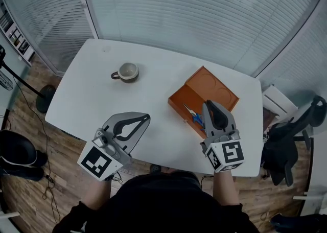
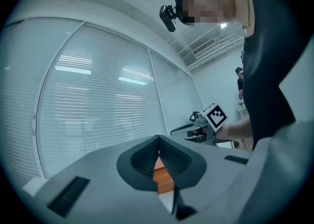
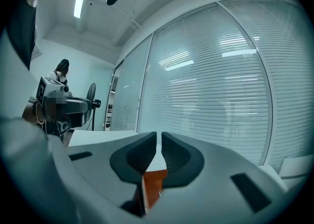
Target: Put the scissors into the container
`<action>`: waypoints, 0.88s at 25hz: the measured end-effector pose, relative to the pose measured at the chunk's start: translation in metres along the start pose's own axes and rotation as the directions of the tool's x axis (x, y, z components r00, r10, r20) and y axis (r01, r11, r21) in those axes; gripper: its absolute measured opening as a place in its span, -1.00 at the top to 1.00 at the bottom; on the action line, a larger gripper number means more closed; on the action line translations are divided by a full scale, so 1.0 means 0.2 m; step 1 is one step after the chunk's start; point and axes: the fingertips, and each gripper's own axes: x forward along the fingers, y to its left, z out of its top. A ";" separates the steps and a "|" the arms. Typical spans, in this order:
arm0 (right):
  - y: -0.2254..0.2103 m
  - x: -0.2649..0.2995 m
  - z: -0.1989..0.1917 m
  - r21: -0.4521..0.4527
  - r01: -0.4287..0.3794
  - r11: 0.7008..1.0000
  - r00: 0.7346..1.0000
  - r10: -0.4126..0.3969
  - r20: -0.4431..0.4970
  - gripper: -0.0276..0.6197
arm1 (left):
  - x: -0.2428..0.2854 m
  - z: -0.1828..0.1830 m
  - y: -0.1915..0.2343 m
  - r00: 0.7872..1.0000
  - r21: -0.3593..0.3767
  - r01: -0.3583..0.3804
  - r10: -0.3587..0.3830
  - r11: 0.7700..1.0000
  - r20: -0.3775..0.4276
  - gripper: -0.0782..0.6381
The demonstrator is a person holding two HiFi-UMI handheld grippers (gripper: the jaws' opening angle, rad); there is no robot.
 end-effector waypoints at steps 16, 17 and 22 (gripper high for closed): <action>0.04 -0.12 0.13 -0.002 -0.013 1.000 0.998 0.013 0.061 0.90 | 0.02 0.01 -0.01 1.000 0.007 0.006 -0.006 1.000 0.009 0.75; 0.04 -0.13 0.13 -0.004 -0.015 1.000 0.998 0.015 0.066 0.90 | 0.02 0.01 -0.01 1.000 0.010 0.005 -0.006 1.000 0.008 0.75; 0.06 -0.18 0.16 -0.012 -0.026 1.000 0.995 0.027 0.092 0.90 | 0.02 0.01 -0.02 1.000 0.013 0.011 -0.011 1.000 0.004 0.75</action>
